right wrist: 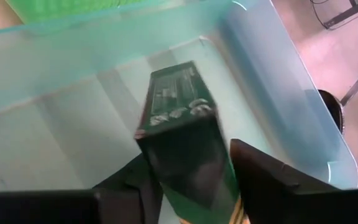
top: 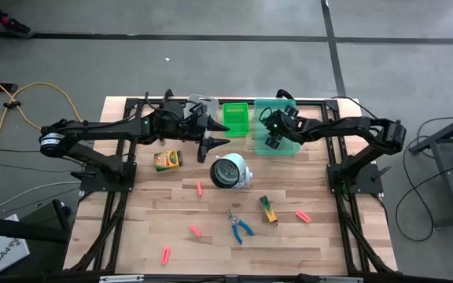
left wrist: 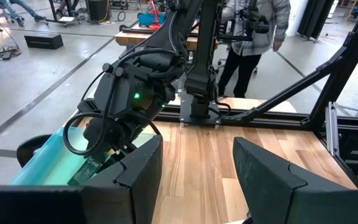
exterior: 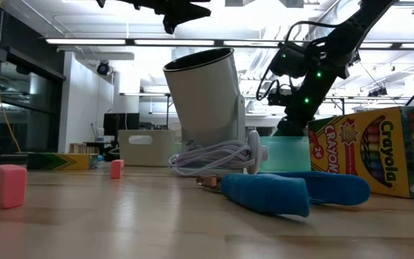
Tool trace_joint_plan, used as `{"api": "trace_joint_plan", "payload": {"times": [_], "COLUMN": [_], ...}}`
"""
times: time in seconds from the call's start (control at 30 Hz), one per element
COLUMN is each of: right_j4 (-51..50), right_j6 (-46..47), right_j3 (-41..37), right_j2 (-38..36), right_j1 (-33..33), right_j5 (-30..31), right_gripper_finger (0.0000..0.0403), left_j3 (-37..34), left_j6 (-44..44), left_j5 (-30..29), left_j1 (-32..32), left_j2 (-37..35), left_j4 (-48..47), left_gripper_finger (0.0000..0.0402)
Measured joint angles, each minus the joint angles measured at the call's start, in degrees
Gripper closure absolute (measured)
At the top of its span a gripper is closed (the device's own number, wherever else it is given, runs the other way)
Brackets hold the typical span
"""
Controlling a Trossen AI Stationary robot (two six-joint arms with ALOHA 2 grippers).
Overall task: Pick & Place School Supplies
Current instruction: Put the yellow crayon box into the blue bin
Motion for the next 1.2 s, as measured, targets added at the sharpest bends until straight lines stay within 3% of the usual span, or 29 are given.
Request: {"api": "trace_joint_plan", "payload": {"times": [0.4,0.7,1.2], "right_j4": [0.0,-0.8,-8.9], "right_j6": [-1.4,-0.4,11.2], "right_j3": [0.0,0.0,0.0], "right_j2": [-1.3,-6.0,-17.6], "right_j1": [3.3,9.2,22.2], "right_j5": [0.5,2.5,2.2], "right_gripper_finger": [0.0155,0.015,0.0151], "left_j3": [0.0,0.0,0.0], "left_j6": [-0.7,-0.8,-1.3], "left_j5": [0.0,0.0,0.1], "left_j1": [0.0,0.0,-0.6], "left_j2": [0.0,0.0,0.0], "left_j4": [0.0,0.0,-1.8], "left_gripper_finger": [0.0211,0.0211,0.0211]}}
